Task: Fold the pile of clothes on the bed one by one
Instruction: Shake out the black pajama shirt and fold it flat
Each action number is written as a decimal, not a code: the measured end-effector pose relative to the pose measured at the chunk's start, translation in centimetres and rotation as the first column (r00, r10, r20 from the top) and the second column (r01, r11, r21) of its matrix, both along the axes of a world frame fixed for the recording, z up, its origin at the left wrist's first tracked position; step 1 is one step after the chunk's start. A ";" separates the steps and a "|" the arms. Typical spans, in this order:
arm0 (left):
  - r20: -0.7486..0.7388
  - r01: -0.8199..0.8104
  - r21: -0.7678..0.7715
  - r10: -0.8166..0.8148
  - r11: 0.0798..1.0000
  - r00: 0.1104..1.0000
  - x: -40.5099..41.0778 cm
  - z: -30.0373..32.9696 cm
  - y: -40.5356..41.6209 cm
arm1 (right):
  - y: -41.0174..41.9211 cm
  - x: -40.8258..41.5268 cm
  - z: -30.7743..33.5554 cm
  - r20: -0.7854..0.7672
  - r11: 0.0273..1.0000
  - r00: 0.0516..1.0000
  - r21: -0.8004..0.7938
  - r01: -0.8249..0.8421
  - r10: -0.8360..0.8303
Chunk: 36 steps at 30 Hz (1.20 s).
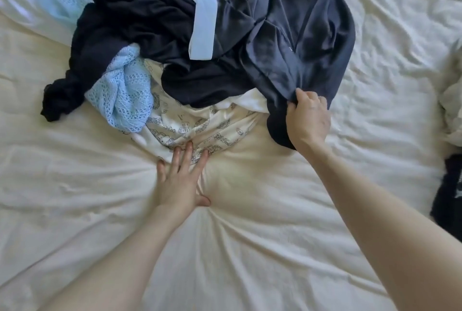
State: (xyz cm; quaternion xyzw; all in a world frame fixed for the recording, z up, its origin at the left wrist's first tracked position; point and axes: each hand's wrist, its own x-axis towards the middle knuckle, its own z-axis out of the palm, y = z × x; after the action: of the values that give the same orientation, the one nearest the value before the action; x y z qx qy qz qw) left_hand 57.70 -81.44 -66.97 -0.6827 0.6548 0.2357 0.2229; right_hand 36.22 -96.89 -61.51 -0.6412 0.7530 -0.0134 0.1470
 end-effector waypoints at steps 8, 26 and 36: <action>-0.042 0.037 0.149 -0.031 0.988 0.999 0.3 2.0 -1.8 | 5.6 0.9 1.7 0.552 0.982 0.812 0.110 0.152 -0.187; -0.680 -0.089 -0.440 -0.267 0.894 0.682 -7.0 37.0 1.5 | 17.2 -4.6 34.7 0.890 0.990 0.435 0.132 0.044 -0.138; -0.640 -0.230 -0.698 -0.446 0.678 0.625 -10.2 52.4 2.5 | 16.9 -6.4 56.2 0.960 0.978 0.230 -0.124 -0.167 0.161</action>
State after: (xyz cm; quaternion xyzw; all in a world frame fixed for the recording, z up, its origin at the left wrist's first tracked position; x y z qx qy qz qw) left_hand 47.50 -78.99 -14.62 -0.4967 0.7646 0.2091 -0.3536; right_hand 29.81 -79.97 -5.27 -0.5730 0.4336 -0.3856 0.5788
